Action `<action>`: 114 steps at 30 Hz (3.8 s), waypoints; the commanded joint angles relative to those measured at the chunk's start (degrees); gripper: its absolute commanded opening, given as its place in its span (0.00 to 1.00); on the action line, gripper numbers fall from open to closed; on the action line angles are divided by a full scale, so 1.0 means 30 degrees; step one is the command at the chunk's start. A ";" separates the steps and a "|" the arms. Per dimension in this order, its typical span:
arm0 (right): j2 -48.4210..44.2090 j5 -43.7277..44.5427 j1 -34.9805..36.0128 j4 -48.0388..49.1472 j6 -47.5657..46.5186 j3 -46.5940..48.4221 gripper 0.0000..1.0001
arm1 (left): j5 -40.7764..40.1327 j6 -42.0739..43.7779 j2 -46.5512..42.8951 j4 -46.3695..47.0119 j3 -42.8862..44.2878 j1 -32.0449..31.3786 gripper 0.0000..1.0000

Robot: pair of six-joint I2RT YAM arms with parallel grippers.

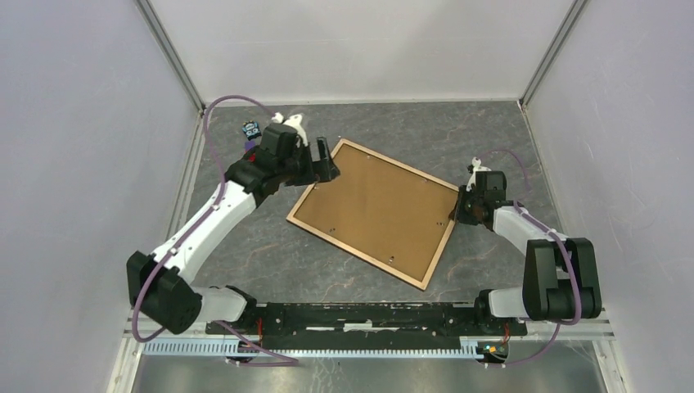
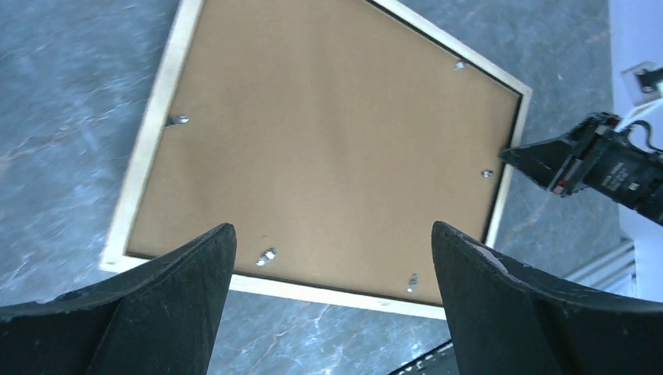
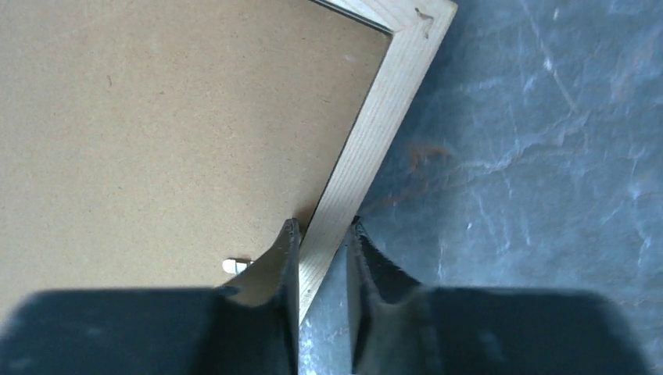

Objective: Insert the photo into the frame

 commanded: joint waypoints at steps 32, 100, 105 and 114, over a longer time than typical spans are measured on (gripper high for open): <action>0.0537 -0.0613 0.0832 -0.2912 -0.1197 0.2327 0.71 | -0.0068 -0.0164 0.4088 -0.2769 -0.6321 0.2777 0.52; 0.3494 -0.0778 0.4143 0.0913 -0.0353 0.3219 0.67 | 0.1391 -0.0260 0.4660 -0.2445 -0.6433 0.3121 0.10; 0.5246 -0.0621 0.4484 0.0527 -0.1144 0.6169 0.69 | 0.2874 -0.1192 0.4127 -0.1770 -0.7389 0.3109 0.07; 0.9593 -0.0152 0.5224 -0.2262 -0.2543 1.3434 0.74 | 0.7437 -0.9557 -0.0387 0.7540 -1.4290 0.1005 0.20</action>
